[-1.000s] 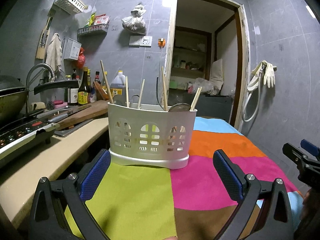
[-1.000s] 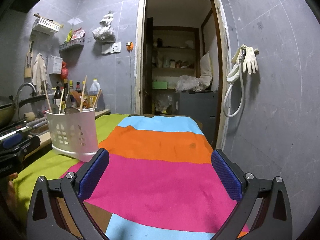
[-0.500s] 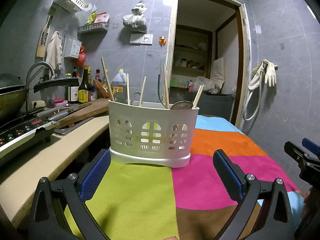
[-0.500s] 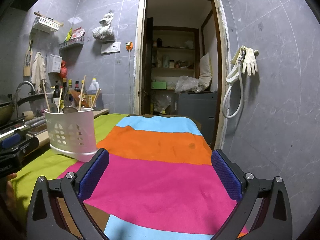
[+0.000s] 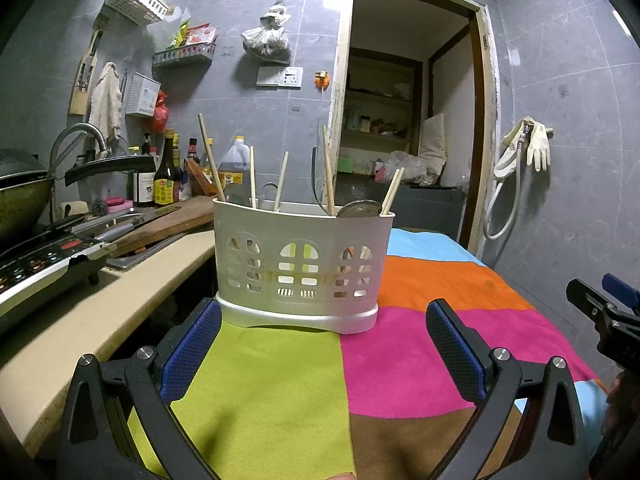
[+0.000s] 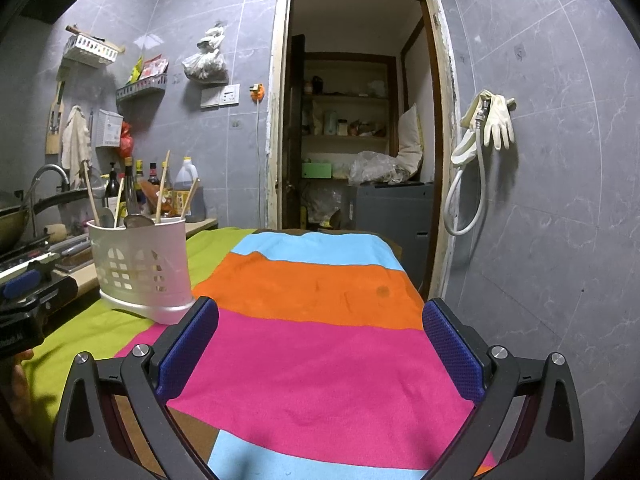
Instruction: Organize utensils
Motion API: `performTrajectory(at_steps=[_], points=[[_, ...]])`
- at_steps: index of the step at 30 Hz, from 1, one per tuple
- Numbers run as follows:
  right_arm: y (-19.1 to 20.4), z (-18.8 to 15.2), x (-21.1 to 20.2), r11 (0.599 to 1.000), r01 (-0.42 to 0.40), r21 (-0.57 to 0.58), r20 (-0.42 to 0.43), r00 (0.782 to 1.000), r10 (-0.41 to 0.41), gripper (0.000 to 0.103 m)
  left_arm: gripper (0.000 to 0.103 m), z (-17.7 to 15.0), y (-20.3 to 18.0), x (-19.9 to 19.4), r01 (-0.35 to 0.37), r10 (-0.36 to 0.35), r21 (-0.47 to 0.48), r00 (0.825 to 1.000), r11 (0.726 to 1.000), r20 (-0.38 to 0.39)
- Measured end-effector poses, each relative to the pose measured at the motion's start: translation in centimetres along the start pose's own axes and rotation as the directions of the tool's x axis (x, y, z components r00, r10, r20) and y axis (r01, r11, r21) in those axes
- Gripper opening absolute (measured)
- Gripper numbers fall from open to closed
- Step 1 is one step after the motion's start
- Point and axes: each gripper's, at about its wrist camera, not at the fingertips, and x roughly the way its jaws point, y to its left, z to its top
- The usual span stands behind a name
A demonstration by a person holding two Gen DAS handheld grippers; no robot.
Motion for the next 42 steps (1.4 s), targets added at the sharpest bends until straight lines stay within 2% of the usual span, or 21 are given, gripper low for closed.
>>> performTrajectory(at_steps=[42], points=[[0.17,-0.4,0.43,1.0,0.003,0.0,-0.02,1.0,-0.003,0.103,0.1,-0.39,0.3,0.33,0.016,-0.016,-0.003,1.0,1.0,-0.027]])
